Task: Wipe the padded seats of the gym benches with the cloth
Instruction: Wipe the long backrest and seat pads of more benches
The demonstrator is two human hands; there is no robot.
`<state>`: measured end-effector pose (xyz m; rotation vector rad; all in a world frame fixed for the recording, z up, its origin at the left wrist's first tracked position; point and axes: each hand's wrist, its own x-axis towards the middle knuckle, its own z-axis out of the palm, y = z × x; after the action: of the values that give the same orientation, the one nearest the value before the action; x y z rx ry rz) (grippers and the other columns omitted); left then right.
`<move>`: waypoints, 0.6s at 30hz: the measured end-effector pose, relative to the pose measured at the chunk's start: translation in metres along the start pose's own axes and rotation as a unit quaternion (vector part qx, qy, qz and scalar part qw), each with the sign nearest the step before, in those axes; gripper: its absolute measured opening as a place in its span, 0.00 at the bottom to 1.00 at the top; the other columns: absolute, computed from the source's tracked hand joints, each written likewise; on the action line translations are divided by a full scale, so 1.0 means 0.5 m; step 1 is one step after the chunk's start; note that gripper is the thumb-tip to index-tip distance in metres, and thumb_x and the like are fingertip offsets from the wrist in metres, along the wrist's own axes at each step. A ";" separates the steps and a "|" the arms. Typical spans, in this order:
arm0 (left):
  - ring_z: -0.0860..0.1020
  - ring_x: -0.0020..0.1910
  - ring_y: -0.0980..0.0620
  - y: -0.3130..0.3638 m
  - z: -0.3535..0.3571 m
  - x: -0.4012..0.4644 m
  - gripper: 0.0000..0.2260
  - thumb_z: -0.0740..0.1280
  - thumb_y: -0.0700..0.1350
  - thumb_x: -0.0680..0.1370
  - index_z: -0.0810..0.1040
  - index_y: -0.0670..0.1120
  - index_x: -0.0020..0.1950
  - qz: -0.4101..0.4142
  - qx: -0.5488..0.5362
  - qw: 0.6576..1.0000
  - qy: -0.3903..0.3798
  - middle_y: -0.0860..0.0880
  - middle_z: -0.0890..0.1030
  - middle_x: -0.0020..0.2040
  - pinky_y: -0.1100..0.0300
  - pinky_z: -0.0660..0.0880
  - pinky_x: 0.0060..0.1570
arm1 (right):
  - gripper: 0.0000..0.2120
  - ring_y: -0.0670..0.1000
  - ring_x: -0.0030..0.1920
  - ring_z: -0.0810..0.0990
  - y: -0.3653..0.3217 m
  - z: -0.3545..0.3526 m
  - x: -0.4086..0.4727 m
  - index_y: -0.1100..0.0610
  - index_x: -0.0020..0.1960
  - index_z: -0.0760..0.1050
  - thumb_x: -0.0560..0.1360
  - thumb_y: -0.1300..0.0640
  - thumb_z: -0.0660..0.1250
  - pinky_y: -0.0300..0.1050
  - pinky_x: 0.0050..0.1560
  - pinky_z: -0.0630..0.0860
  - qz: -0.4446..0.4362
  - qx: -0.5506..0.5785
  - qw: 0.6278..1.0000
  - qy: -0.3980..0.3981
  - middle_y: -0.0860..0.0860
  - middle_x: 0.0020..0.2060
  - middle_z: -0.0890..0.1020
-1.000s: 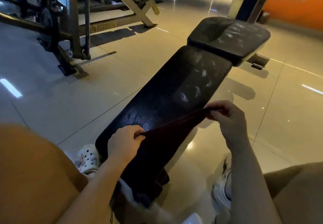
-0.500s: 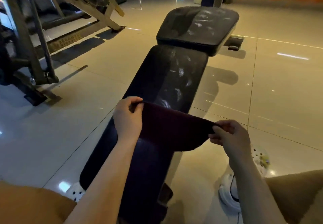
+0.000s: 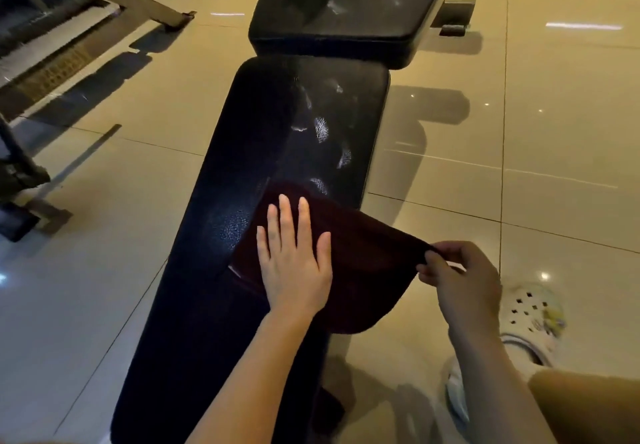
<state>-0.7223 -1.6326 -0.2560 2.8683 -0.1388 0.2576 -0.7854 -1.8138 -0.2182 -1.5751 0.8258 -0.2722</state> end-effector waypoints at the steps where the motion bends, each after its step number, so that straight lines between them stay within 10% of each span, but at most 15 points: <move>1: 0.43 0.79 0.49 0.008 0.000 0.018 0.29 0.39 0.61 0.80 0.48 0.51 0.80 0.007 0.002 1.000 -0.004 0.47 0.47 0.80 0.51 0.38 0.74 | 0.10 0.51 0.38 0.83 -0.002 -0.002 0.009 0.52 0.44 0.76 0.77 0.67 0.66 0.44 0.44 0.80 0.000 0.004 1.000 0.000 0.51 0.41 0.81; 6: 0.46 0.79 0.47 0.035 0.004 0.077 0.29 0.41 0.61 0.81 0.49 0.51 0.80 0.017 0.020 1.000 0.010 0.46 0.49 0.80 0.49 0.41 0.75 | 0.10 0.49 0.40 0.83 -0.013 -0.003 0.050 0.50 0.45 0.75 0.77 0.65 0.66 0.42 0.45 0.78 -0.013 0.000 1.000 0.003 0.51 0.44 0.82; 11: 0.41 0.78 0.54 0.031 -0.012 0.075 0.30 0.41 0.62 0.79 0.50 0.52 0.80 0.018 -0.027 0.999 -0.028 0.50 0.48 0.80 0.54 0.35 0.74 | 0.13 0.53 0.62 0.72 -0.039 0.054 -0.003 0.56 0.61 0.73 0.77 0.60 0.68 0.40 0.57 0.67 -0.185 -0.187 0.964 0.043 0.52 0.62 0.72; 15: 0.60 0.72 0.59 -0.021 -0.065 0.040 0.17 0.59 0.49 0.81 0.73 0.49 0.70 -0.034 -0.220 0.974 0.039 0.52 0.67 0.74 0.51 0.60 0.73 | 0.19 0.49 0.72 0.64 -0.108 0.151 -0.061 0.55 0.71 0.70 0.80 0.56 0.63 0.44 0.70 0.63 -0.292 -0.260 0.915 -0.096 0.49 0.72 0.68; 18: 0.66 0.71 0.52 -0.098 -0.073 0.006 0.17 0.58 0.47 0.79 0.75 0.45 0.66 -0.071 -0.173 0.973 0.138 0.48 0.71 0.71 0.47 0.64 0.70 | 0.22 0.46 0.77 0.55 -0.149 0.223 -0.051 0.53 0.76 0.62 0.83 0.52 0.57 0.45 0.76 0.55 -0.304 -0.280 0.899 -0.142 0.46 0.77 0.59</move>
<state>-0.7198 -1.5763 -0.2327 2.4539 0.0676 0.5408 -0.7098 -1.7143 -0.1634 -2.3388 0.1527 -0.2487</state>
